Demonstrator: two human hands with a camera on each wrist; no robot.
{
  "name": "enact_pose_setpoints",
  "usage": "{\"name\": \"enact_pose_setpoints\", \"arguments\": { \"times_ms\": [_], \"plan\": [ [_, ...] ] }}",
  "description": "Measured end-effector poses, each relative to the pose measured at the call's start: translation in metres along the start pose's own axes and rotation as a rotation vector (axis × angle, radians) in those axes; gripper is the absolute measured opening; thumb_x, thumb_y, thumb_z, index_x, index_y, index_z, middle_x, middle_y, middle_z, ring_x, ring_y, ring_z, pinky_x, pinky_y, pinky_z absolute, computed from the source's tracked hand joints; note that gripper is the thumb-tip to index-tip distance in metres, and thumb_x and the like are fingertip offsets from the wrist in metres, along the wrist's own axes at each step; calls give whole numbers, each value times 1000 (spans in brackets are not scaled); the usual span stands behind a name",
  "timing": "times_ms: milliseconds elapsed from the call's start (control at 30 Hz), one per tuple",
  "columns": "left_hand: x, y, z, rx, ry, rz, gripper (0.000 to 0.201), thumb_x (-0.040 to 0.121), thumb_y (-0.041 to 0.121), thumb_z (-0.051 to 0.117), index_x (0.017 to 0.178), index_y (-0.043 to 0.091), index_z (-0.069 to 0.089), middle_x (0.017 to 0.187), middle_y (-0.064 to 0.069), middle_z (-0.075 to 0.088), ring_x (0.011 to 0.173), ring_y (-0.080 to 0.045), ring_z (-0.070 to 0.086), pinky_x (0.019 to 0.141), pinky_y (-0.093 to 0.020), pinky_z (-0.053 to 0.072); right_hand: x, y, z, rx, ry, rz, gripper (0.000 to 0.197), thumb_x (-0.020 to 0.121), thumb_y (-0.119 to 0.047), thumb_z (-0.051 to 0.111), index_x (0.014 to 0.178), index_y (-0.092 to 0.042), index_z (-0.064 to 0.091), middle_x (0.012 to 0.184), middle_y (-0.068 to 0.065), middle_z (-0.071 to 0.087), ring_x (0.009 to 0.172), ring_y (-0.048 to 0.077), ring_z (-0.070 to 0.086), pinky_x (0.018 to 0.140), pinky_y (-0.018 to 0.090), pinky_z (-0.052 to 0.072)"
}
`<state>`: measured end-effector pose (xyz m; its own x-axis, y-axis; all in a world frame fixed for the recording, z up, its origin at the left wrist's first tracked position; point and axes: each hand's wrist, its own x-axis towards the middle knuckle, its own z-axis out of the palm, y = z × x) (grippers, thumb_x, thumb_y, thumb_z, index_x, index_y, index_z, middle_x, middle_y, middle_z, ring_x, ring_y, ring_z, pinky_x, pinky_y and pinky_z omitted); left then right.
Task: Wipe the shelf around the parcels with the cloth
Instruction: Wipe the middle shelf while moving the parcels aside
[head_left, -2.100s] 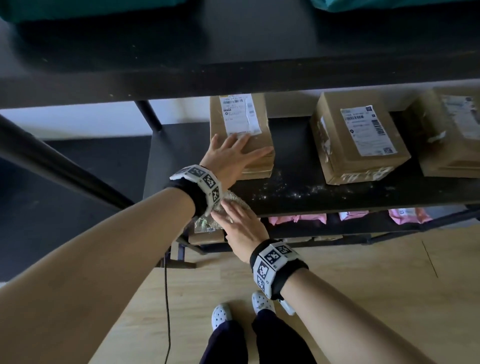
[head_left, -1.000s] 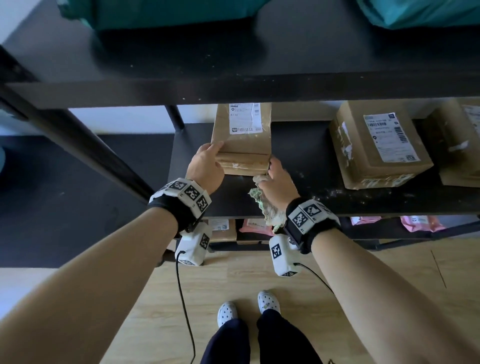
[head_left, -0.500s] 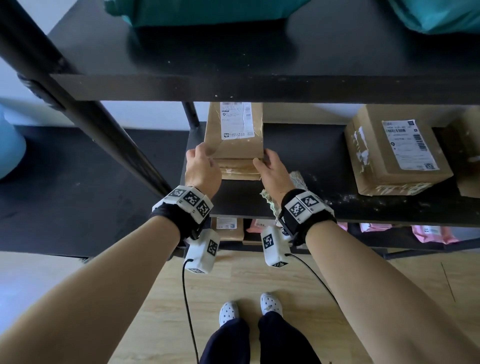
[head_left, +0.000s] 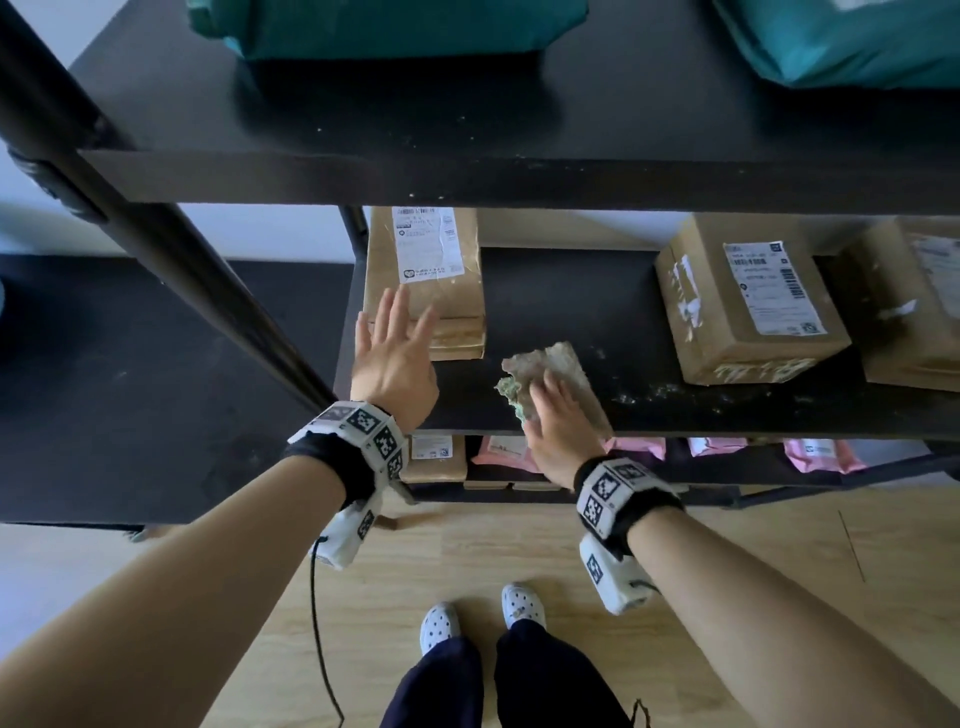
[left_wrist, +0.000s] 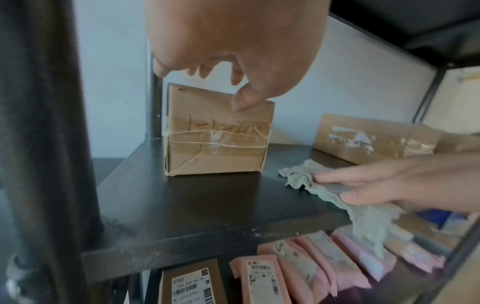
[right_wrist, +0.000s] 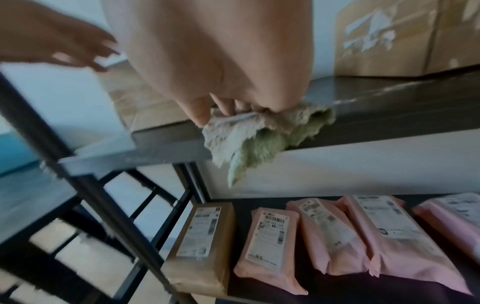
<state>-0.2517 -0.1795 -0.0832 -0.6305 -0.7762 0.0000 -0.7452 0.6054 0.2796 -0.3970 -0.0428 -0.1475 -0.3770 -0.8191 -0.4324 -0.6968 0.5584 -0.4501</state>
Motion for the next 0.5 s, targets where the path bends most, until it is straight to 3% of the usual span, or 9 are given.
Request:
{"name": "enact_pose_setpoints", "arguments": {
  "times_ms": [67,167,267,333,500],
  "plan": [
    [0,5,4,85,21,157,76,83,-3,48,147,27,20,159,-11,1,147,-25,-3,119,-49,-2,12,-7,9,-61,-15,-57,55,102,-24,25,152,-11,5,161,8,-7,149,20,-6,120,32,-2],
    [3,13,10,294,-44,323,81,84,-1,48,148,33,12,160,-7,-4,147,-24,-6,115,-51,-9,38,-18,8,-115,-3,-136,55,102,-26,27,152,-12,7,162,8,-2,150,23,-1,122,34,2],
    [9,17,15,502,-121,389,80,87,8,47,148,32,1,159,-2,-16,146,-24,-15,115,-53,-10,56,-12,-5,-216,-24,-149,57,102,-30,29,152,-17,6,162,3,-4,150,22,-1,121,34,2],
    [12,14,16,566,-150,376,79,88,14,47,148,29,-1,158,0,-20,145,-25,-18,115,-52,-9,60,3,-19,-264,-6,-109,57,101,-35,28,152,-20,7,162,1,-4,150,20,-1,120,34,1],
    [11,9,12,571,-164,365,78,88,18,48,149,25,1,158,1,-18,145,-24,-16,116,-51,-6,46,47,-42,-202,17,153,58,101,-36,24,152,-22,2,161,2,-11,149,19,-6,122,39,1]
  ]
}}
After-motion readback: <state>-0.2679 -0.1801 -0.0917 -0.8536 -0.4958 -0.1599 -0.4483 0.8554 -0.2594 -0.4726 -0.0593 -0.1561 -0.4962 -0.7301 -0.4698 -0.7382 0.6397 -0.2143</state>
